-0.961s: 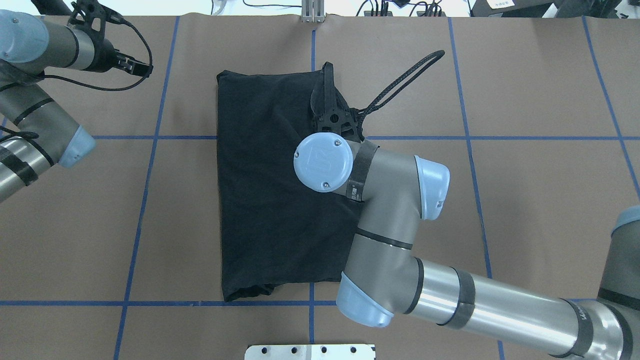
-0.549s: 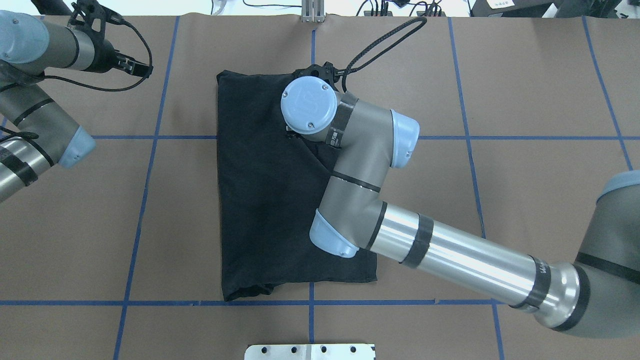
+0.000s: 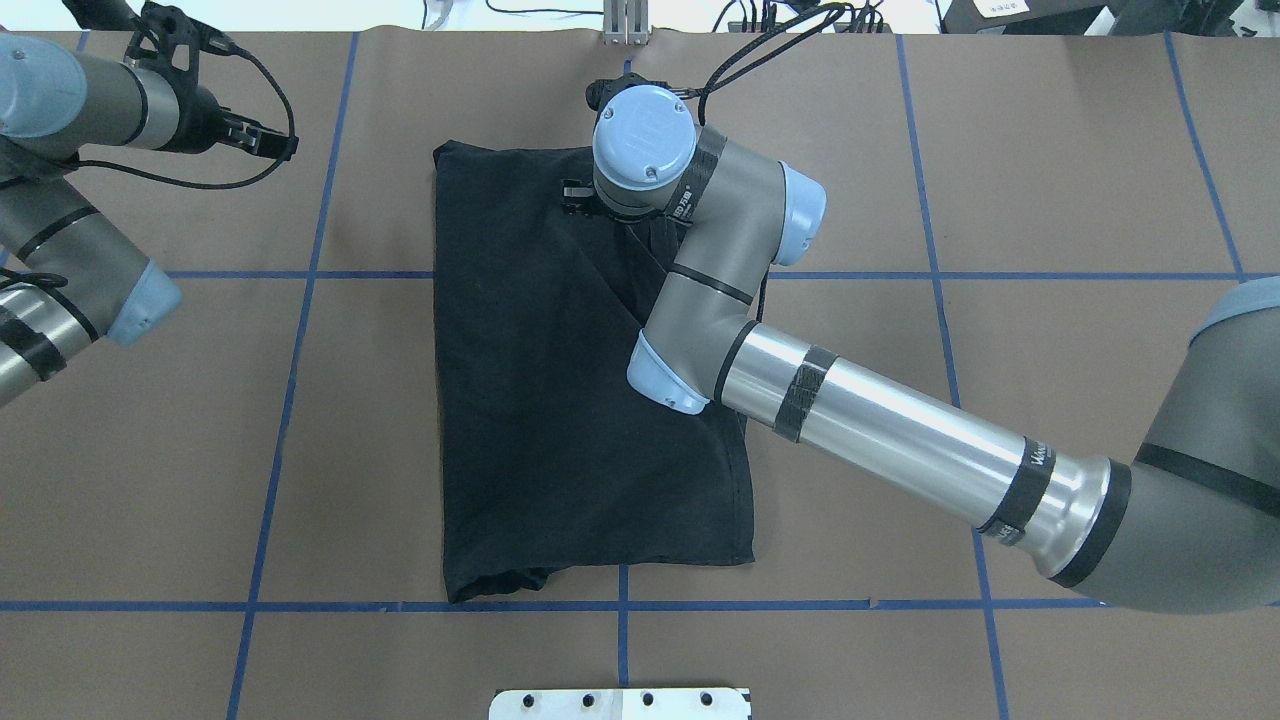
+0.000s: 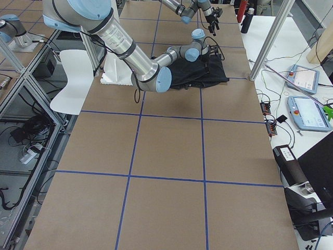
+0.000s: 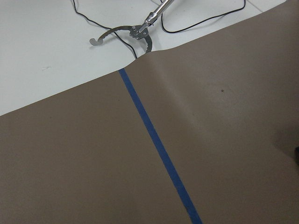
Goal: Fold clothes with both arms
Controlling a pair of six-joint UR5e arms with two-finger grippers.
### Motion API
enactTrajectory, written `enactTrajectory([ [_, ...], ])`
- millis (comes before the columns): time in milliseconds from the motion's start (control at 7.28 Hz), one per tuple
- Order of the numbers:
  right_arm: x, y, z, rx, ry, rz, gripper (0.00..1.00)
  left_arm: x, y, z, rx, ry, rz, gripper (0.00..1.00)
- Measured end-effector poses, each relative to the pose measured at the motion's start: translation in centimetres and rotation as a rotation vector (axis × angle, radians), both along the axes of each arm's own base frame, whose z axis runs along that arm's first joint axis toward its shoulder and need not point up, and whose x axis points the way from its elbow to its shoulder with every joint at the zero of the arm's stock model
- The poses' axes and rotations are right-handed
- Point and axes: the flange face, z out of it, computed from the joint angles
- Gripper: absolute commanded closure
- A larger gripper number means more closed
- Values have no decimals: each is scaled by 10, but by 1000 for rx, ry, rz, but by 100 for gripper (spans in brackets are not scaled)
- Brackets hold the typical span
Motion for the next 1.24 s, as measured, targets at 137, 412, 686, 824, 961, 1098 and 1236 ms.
enactTrajectory([
  [137,-3,-1,4,-1,-3,-8,56,-1,1,2,-2,0,-1,0],
  [412,-5,-1,12,-5,2,-23,72,-1,1,3,-4,1,-2,0],
  [686,-7,1,17,-6,10,-32,79,-1,1,3,-5,1,-2,0],
  [824,-8,2,19,-7,12,-35,100,-1,1,3,-5,1,-3,0],
  [961,-8,2,19,-6,13,-37,100,-1,1,3,-5,1,-3,0],
  [1098,-8,3,17,-1,13,-41,100,-1,1,3,-5,2,-3,0],
  [1236,-5,3,15,5,12,-45,100,-1,1,3,-5,2,-2,0],
])
